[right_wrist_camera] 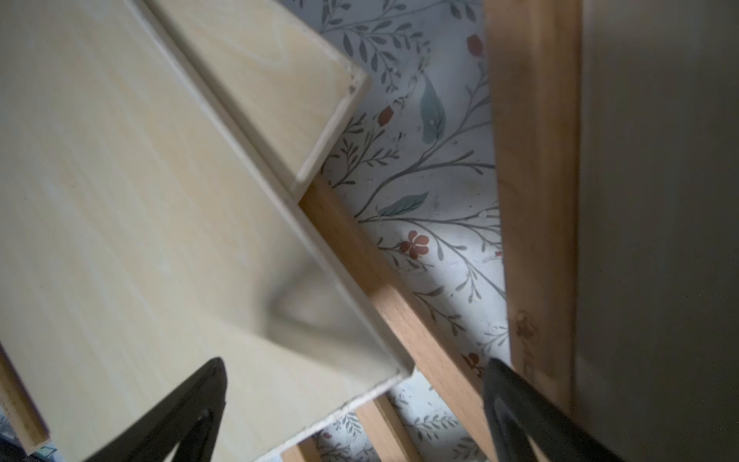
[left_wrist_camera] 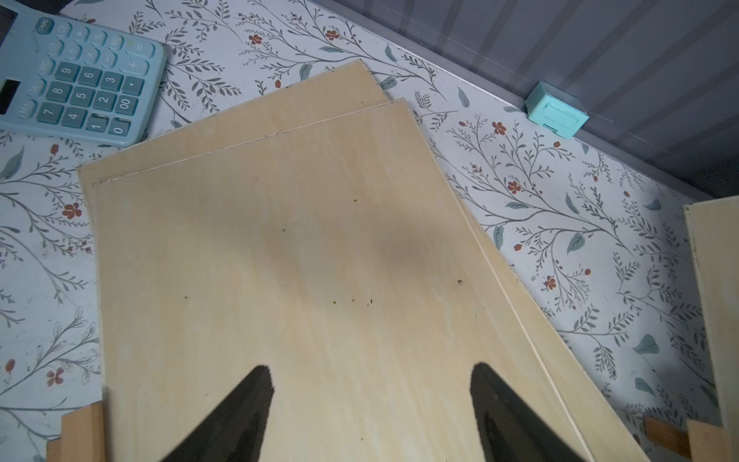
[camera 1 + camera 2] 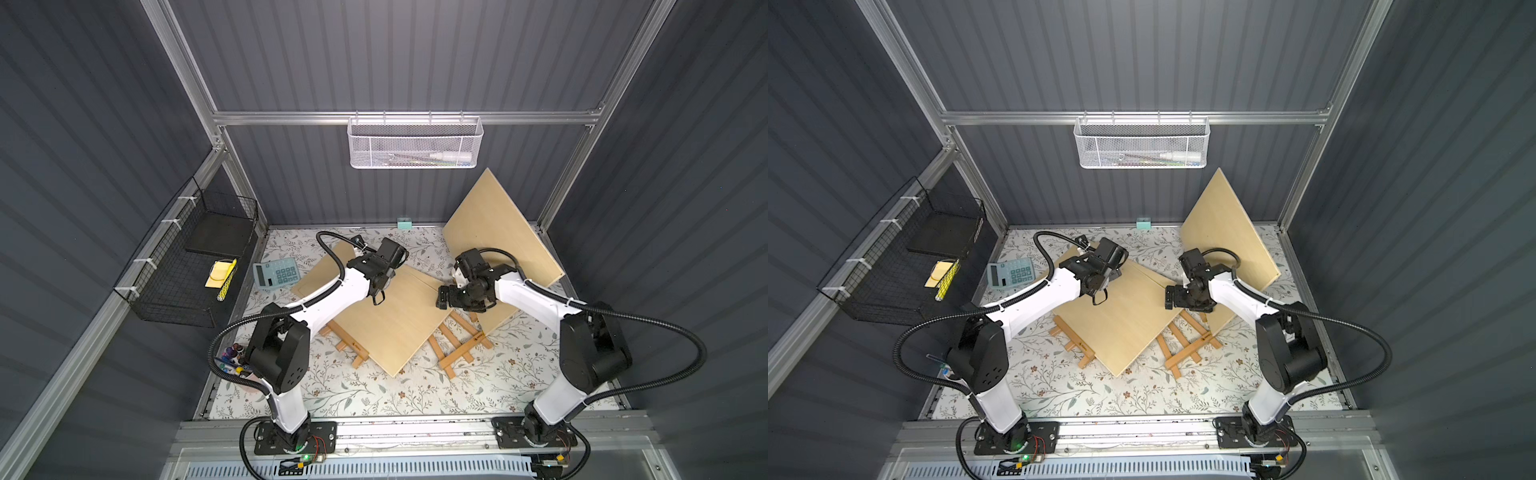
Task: Assemble the easel
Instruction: Move the easel to the corner of the board.
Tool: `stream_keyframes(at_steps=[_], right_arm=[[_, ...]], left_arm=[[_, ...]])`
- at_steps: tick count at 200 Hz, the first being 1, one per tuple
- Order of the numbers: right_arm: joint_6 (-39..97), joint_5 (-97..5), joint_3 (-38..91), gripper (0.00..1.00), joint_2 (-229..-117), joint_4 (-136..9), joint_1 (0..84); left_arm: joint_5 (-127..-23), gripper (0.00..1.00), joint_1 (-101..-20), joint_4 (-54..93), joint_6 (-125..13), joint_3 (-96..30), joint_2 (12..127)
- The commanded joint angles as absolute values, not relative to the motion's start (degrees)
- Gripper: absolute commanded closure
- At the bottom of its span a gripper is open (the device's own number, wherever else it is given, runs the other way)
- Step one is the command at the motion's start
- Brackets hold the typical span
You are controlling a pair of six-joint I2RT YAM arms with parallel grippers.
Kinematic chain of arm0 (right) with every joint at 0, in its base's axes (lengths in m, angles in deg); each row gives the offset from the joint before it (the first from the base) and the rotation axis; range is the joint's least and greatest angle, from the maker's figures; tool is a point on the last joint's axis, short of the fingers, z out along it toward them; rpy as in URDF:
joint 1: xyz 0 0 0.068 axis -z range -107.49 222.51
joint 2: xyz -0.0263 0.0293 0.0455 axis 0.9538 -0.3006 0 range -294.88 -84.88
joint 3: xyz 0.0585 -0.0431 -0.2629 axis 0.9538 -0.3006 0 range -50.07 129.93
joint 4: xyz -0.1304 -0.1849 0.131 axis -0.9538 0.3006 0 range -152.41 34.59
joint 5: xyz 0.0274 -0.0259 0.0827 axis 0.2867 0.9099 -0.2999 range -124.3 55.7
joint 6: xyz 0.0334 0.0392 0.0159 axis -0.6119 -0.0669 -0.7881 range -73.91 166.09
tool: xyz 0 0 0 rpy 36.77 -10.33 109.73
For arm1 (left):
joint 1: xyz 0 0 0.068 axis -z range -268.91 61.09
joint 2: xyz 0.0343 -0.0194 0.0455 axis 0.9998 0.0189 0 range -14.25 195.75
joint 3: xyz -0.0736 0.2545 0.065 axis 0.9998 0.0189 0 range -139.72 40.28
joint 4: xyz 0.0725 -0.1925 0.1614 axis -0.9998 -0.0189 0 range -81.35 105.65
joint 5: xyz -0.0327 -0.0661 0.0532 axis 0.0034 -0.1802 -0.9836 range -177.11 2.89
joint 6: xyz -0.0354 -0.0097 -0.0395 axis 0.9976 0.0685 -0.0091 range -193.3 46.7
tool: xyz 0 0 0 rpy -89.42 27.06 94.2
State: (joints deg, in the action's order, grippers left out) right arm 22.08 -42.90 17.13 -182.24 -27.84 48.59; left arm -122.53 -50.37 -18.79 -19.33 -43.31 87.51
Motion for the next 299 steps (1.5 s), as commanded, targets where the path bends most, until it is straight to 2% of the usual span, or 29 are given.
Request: stream_keyframes(at_steps=[1, 125, 170, 217, 299], right_arm=[[21.3, -42.6, 18.0, 0.01, -184.5, -28.6, 49.7], [25.5, -38.6, 23.3, 0.01, -190.3, -28.5, 60.5], [25.9, -38.7, 22.4, 0.01, -190.0, -30.5, 61.3], [23.4, -40.5, 17.2, 0.01, -186.1, -34.4, 61.1], [25.5, -39.6, 11.7, 0.01, -171.6, -38.6, 58.6]], left_arm=[[-123.6, 0.2, -50.7, -20.6, -19.9, -43.3, 85.4], [-122.6, 0.2, -50.6, -19.7, -20.8, -42.9, 87.1], [-123.0, 0.2, -50.7, -20.0, -20.9, -42.9, 87.3], [-123.1, 0.2, -50.6, -20.0, -21.1, -43.6, 87.9], [-123.7, 0.2, -49.3, -20.2, -21.5, -44.4, 89.0]])
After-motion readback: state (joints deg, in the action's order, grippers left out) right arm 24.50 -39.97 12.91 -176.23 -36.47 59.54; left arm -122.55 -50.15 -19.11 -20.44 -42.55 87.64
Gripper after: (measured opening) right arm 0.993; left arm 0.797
